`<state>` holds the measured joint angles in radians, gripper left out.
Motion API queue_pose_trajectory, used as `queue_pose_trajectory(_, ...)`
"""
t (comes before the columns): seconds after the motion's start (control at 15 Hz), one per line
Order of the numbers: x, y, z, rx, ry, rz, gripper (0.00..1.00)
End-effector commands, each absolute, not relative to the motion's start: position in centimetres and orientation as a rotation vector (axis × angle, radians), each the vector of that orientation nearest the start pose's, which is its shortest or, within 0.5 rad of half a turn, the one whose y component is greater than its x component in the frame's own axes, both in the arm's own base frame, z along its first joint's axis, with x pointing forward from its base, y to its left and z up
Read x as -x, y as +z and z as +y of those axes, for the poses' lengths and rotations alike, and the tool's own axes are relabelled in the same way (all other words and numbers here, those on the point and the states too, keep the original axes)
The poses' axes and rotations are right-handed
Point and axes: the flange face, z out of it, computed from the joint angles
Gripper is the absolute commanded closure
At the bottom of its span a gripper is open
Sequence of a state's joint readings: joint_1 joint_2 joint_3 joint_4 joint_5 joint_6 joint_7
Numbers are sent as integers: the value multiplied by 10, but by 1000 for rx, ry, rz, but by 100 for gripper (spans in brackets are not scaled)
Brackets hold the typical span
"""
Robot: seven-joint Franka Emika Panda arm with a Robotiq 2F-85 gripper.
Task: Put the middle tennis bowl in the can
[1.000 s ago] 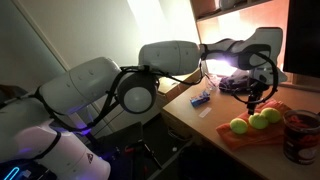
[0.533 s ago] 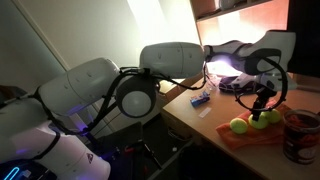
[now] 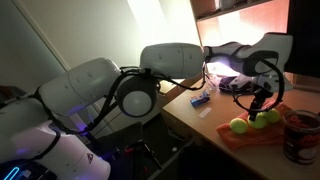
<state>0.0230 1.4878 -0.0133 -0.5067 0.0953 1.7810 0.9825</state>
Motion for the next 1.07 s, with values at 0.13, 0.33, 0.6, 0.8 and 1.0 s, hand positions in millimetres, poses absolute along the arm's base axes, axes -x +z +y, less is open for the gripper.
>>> queue_pose_trajectory(0.13,-759,67,21,2803,476,1459,0)
queue_pose_trajectory(0.33,-755,64,20,2807,529,1453,0)
queue_pose_trajectory(0.6,-754,63,20,2808,538,1461,0)
queue_pose_trajectory(0.8,-760,64,17,2749,460,1585,0)
queue_pose_trajectory(1.0,-765,64,14,2696,383,1672,0)
